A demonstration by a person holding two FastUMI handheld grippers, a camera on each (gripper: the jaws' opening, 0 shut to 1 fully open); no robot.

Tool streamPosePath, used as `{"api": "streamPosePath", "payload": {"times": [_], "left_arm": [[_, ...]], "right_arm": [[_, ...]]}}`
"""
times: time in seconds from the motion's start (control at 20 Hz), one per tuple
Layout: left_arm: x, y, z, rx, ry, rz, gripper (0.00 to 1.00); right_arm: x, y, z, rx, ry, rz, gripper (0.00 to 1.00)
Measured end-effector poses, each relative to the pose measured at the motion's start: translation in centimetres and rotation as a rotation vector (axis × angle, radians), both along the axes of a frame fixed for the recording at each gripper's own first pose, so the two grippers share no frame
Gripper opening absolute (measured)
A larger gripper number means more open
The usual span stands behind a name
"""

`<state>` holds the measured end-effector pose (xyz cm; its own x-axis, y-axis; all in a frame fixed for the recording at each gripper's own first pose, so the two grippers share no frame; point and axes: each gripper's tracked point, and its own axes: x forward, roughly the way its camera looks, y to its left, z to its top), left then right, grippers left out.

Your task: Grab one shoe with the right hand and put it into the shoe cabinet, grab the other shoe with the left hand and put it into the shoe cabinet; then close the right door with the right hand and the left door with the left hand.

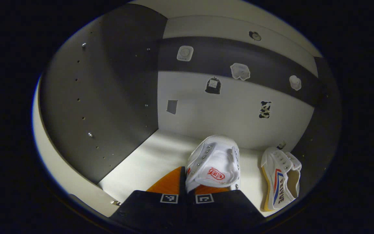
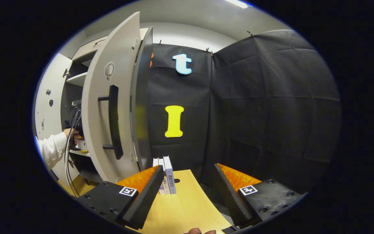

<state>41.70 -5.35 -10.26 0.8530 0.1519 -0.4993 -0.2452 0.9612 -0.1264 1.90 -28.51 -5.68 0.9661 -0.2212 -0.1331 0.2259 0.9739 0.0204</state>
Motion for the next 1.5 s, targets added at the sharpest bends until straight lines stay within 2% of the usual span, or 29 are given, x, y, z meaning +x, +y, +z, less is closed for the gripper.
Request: {"api": "streamPosePath", "payload": {"times": [0.15,0.25,0.35,0.45,0.65,0.7,0.8,0.9,1.15,1.5], "left_arm": [[1.8,0.3,-1.1,0.035,0.048,0.011,0.05],[2.0,-0.2,-1.5,0.058,0.076,-0.021,0.05],[1.7,-0.6,-1.3,0.056,0.080,-0.056,0.08],[1.6,-1.0,-0.9,0.038,0.072,-0.079,0.17],[-0.5,-0.8,1.1,0.067,0.005,-0.106,0.45],[-1.4,-0.7,1.7,0.083,-0.021,-0.115,0.60],[-3.4,-0.9,3.1,0.111,-0.082,-0.135,0.79],[-5.7,-0.9,5.3,0.143,-0.160,-0.154,0.86],[-13.3,-0.9,10.2,0.179,-0.320,-0.203,0.91],[-25.6,-2.6,12.2,0.100,-0.417,-0.324,0.93]], "right_arm": [[0.3,-1.1,-0.3,0.009,0.008,-0.017,0.98],[0.6,-1.3,-0.4,0.015,0.010,-0.018,0.98],[0.6,-1.2,-0.6,0.021,0.009,-0.014,0.98],[0.6,-0.9,-0.7,0.025,0.012,-0.007,0.98],[0.5,-0.1,-0.1,0.039,0.001,0.008,0.98],[0.5,0.1,0.1,0.041,-0.002,0.012,0.98],[0.8,0.2,0.6,0.039,-0.007,0.016,0.98],[1.1,0.5,1.4,0.045,-0.013,0.026,0.98],[2.8,2.1,3.1,0.083,-0.020,0.083,0.98],[6.1,4.0,5.2,0.085,-0.045,0.132,0.98]]}}
